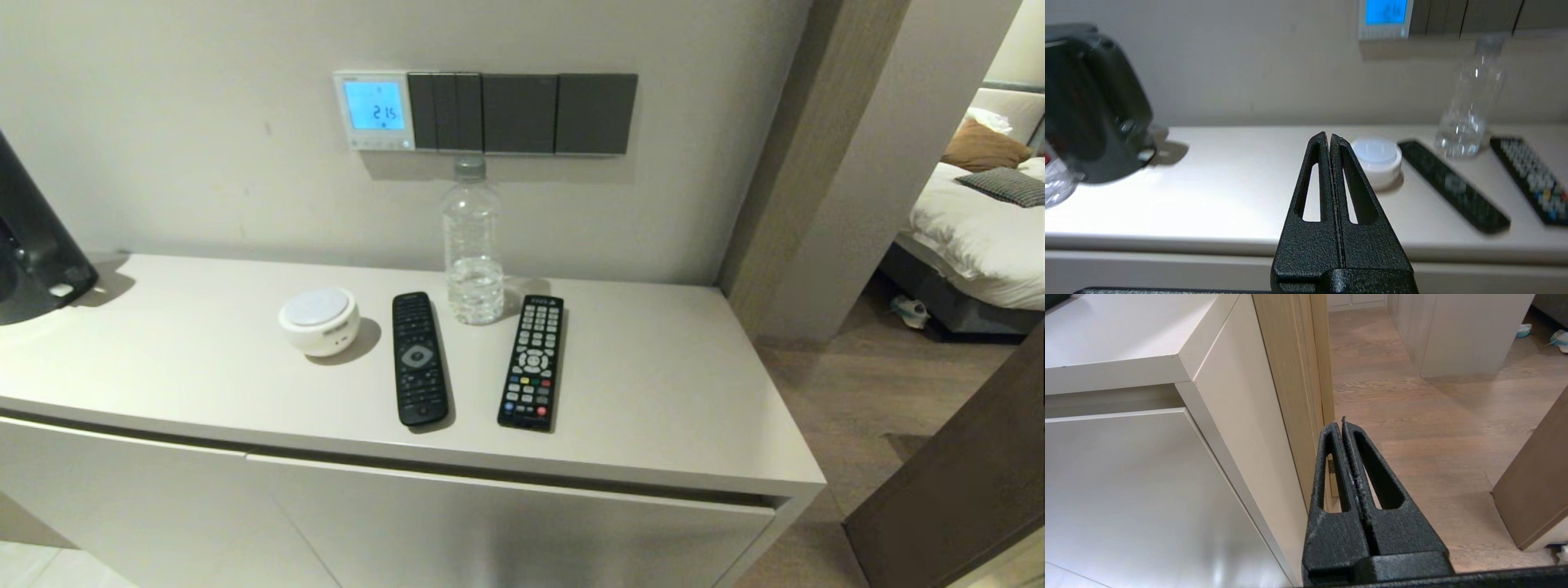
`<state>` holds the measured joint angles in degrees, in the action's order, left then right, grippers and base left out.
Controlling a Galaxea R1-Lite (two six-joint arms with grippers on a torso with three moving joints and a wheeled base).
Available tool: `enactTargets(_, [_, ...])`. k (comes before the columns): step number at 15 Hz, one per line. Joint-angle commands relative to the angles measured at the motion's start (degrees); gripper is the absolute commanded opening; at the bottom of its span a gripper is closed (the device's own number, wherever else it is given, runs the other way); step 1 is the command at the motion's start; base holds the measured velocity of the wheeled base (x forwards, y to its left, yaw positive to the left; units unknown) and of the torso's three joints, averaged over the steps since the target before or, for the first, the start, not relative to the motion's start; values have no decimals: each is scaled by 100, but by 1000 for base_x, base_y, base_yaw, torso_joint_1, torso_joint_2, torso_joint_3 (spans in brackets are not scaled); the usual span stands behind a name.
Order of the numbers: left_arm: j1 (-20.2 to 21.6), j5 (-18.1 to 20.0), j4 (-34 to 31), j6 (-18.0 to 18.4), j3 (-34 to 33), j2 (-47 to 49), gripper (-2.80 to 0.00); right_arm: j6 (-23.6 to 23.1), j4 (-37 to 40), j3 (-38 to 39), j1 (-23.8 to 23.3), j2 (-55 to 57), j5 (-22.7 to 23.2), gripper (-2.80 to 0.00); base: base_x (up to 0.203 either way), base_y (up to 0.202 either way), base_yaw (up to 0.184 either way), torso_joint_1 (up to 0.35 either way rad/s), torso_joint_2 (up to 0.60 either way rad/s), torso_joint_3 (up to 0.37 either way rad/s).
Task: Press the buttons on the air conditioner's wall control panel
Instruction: Turn off the central air conditioner
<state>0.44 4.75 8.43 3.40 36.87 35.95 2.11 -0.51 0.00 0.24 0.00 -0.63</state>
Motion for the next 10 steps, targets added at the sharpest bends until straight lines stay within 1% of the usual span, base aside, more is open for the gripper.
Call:
enactTargets(1, [-60, 76, 172, -195, 831, 1576, -280, 0, -2, 9, 2, 9, 2, -280, 0, 0, 0, 0, 0, 0])
enactTargets(3, [-274, 151, 328, -491, 1431, 2375, -280, 0, -2, 9, 2, 9, -2, -280, 0, 0, 0, 0, 0, 0])
enactTargets(4, [-484, 162, 392, -636, 1682, 2739, -280, 0, -2, 9, 2, 9, 0, -280, 0, 0, 0, 0, 0, 0])
enactTargets(6, [-1031, 150, 512, -878, 2043, 3311, -280, 0, -2, 9, 2, 9, 2, -280, 0, 0, 0, 0, 0, 0])
enactTargets(7, [-1272, 107, 576, -964, 2188, 3573, -280, 0, -2, 9, 2, 9, 2, -280, 0, 0, 0, 0, 0, 0])
enactTargets(8, [-1430, -1, 669, -1020, 2315, 3838, -280, 0, -2, 9, 2, 9, -1, -280, 0, 0, 0, 0, 0, 0])
enactTargets(10, [-1591, -199, 1024, -1067, 2558, 4385, -280, 0, -2, 9, 2, 9, 2, -280, 0, 0, 0, 0, 0, 0])
